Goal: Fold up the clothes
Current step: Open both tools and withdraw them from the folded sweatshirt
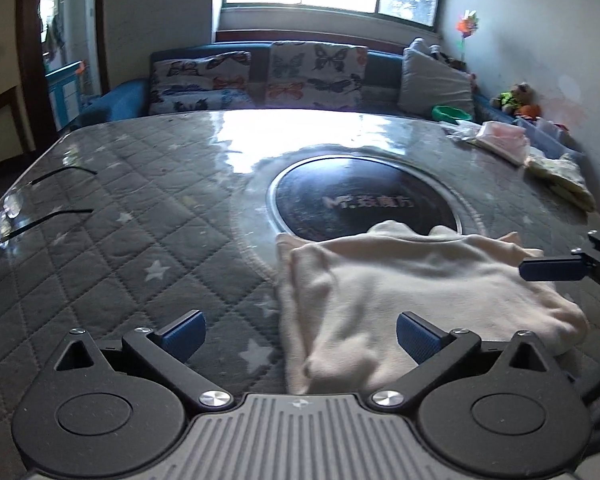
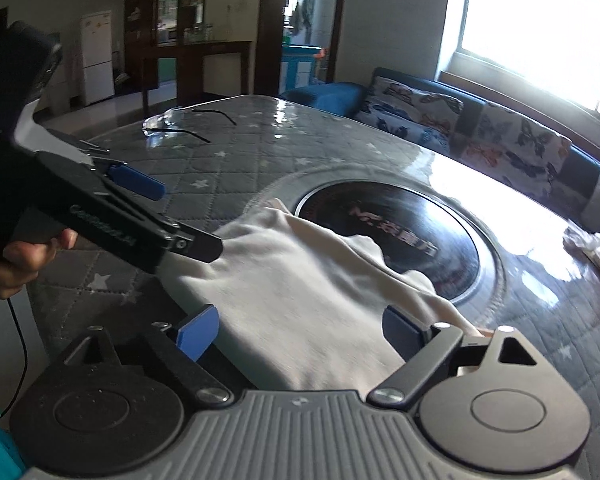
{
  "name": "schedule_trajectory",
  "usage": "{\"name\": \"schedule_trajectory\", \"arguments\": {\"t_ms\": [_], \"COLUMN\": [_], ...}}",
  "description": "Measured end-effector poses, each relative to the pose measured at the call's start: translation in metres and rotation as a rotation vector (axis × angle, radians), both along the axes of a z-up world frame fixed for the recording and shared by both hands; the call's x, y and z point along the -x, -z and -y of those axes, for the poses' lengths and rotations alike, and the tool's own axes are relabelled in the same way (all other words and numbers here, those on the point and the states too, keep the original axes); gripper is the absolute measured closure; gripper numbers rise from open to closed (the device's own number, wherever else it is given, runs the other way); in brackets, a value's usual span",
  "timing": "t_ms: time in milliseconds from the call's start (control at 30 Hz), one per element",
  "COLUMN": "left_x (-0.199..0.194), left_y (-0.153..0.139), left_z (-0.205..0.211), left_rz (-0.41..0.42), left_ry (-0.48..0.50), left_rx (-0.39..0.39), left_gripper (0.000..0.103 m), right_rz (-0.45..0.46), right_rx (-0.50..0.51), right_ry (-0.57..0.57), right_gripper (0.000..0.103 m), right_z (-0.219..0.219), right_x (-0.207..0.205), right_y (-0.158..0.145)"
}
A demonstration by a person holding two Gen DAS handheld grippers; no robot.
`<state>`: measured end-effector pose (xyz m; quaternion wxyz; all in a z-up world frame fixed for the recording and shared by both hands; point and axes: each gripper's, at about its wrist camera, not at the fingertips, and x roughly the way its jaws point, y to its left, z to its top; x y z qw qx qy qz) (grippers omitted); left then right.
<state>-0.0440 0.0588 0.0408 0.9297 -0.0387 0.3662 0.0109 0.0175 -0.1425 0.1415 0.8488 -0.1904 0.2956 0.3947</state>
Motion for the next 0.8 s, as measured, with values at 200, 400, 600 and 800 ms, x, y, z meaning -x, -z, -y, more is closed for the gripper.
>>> {"name": "schedule_trajectory", "arguments": {"t_ms": [200, 400, 600, 800], "left_x": [0.000, -0.005, -0.007, -0.007], "left_y": [-0.001, 0.005, 0.011, 0.011], "left_z": [-0.017, -0.030, -0.035, -0.036], "left_rz": [-0.015, -0.059, -0.093, -0.096], "left_ry": [-0.051, -0.109, -0.137, -0.141], "left_rx": [0.017, 0.010, 0.010, 0.010], "left_gripper": [0.000, 0.000, 0.000, 0.000], "right_rz": [0.013, 0.035, 0.035, 0.024], "right_rx": [0.016, 0.038, 0.048, 0.046], "right_ry": [-0.064, -0.139, -0.175, -0.191], "right_gripper": [0.010, 0.010, 0.010, 0.010], "right_z": [-0.019, -0.040, -0.055, -0.063], "right_x": [0.009, 0.019, 0.023, 0.025], "right_y": [-0.002, -0.001, 0.002, 0.005]}}
